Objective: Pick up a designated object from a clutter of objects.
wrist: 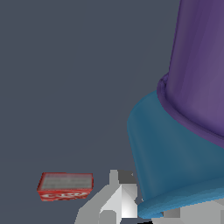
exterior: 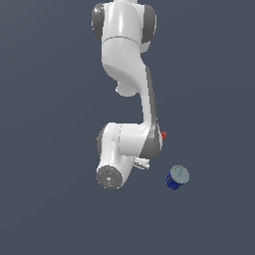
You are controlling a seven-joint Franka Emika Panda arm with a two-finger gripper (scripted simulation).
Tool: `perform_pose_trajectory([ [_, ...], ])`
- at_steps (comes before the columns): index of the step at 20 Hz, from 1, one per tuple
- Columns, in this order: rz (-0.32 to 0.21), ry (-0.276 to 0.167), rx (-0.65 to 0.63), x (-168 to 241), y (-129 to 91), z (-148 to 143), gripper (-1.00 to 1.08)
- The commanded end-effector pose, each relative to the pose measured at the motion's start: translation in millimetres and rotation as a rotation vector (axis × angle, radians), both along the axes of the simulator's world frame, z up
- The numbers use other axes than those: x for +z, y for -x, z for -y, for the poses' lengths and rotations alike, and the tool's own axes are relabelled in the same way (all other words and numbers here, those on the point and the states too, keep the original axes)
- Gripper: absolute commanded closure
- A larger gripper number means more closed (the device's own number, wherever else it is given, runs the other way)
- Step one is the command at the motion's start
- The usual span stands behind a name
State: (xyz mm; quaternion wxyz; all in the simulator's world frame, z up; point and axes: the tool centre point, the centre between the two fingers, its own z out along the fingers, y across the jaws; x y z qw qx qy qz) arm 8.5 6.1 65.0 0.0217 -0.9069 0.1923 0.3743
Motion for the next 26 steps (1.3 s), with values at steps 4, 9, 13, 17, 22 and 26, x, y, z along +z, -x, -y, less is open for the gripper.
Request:
perform_pose_trajectory([
  [4, -0.001, 0.0, 0.0, -0.5, 0.3, -0.2, 1.08],
  [9, 0.0, 0.0, 0.0, 1.1, 0.2, -0.1, 1.08],
  [13, 0.0, 0.0, 0.0, 8.9, 2.4, 1.8, 1.08],
  [17, 0.0, 0.0, 0.0, 24.9, 6.8, 5.7, 1.08],
  [22, 0.0, -0.001, -0.001, 57.9, 15.8, 14.3, 1.08],
  [26, 0.0, -0.001, -0.001, 96.0, 26.0, 23.8, 1.08],
])
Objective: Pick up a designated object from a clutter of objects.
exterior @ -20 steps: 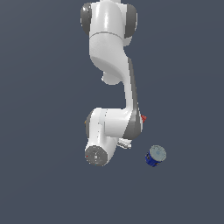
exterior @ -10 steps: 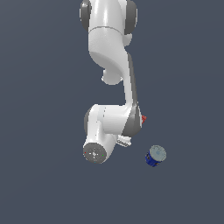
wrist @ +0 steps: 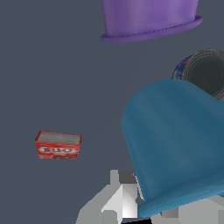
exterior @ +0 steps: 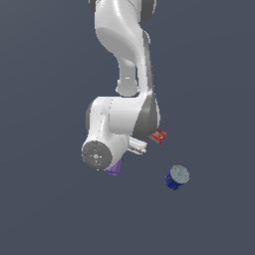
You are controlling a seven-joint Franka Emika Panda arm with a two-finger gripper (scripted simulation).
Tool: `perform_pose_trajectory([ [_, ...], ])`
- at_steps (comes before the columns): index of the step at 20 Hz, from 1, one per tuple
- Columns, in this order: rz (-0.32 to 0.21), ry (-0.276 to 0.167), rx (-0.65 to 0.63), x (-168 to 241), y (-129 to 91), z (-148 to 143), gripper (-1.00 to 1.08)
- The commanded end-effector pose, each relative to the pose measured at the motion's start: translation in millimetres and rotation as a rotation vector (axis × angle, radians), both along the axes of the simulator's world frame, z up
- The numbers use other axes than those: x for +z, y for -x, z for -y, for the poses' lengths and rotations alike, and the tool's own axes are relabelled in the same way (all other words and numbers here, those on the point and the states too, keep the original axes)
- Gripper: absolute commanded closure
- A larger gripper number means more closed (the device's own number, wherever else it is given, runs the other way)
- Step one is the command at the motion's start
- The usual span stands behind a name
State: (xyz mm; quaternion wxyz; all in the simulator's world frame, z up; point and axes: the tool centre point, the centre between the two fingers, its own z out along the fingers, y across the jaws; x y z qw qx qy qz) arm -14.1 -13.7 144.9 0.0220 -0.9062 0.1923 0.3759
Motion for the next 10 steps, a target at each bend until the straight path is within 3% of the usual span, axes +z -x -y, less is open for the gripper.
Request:
perform_pose_trajectory([
  [1, 0.003, 0.0, -0.001, 27.0, 6.4, 6.7, 1.08],
  [10, 0.002, 0.0, -0.002, 126.5, 31.7, 31.7, 1.08],
])
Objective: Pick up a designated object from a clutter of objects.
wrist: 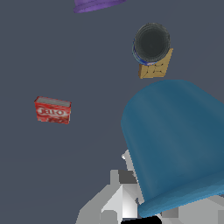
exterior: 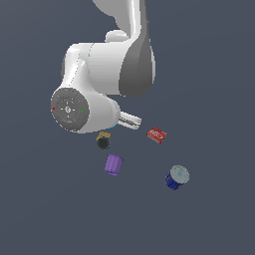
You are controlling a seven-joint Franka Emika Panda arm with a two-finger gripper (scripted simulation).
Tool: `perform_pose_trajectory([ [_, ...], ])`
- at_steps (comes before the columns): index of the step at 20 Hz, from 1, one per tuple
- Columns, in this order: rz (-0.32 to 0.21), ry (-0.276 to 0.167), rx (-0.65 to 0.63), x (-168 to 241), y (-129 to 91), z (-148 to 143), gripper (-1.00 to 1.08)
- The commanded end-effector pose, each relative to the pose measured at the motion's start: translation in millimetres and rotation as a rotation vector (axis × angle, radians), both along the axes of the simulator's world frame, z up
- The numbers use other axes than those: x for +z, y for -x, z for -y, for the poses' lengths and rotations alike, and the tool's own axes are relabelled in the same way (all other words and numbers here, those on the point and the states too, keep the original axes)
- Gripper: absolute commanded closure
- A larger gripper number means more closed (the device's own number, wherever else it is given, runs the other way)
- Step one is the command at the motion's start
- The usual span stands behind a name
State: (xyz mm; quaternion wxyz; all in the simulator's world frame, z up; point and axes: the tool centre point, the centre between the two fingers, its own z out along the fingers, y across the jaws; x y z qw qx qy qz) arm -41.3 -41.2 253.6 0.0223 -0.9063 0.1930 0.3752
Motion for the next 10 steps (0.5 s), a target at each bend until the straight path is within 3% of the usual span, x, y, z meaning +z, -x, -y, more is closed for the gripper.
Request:
perform_pose_trajectory([
  [1, 0.001, 0.0, 0.0, 28.6, 7.1, 7.0, 1.08],
  [10, 0.001, 0.001, 0.0, 105.5, 23.9, 26.5, 1.08],
])
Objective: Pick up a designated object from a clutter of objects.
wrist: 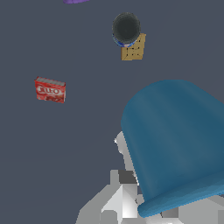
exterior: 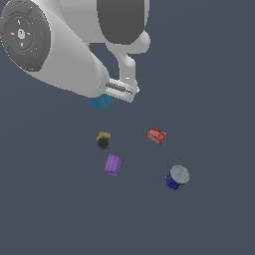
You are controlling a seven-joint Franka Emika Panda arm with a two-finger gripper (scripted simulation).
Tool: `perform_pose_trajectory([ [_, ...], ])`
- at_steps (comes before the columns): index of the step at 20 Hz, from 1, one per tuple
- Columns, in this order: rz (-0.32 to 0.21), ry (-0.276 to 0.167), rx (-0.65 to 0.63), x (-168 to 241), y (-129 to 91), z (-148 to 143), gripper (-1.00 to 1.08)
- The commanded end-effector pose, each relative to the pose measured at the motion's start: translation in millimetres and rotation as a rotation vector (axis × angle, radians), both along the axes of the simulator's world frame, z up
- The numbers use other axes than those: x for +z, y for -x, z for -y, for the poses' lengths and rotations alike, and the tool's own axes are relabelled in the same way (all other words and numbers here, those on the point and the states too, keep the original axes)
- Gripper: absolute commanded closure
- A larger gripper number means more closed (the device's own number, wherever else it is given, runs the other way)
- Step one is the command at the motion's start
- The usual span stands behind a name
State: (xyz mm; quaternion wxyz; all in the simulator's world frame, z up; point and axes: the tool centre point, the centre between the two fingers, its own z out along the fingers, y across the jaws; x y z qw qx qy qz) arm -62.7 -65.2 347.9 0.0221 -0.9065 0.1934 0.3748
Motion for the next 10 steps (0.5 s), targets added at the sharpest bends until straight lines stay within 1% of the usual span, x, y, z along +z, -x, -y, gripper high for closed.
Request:
perform_pose_trajectory([
  [1, 0.0, 0.0, 0.0, 16.6, 3.5, 4.0, 1.08],
  [5, 0.0, 0.0, 0.001, 32.0, 5.9, 8.1, 1.08],
  [10, 0.0, 0.0, 0.001, 38.4, 6.5, 9.8, 1.08],
])
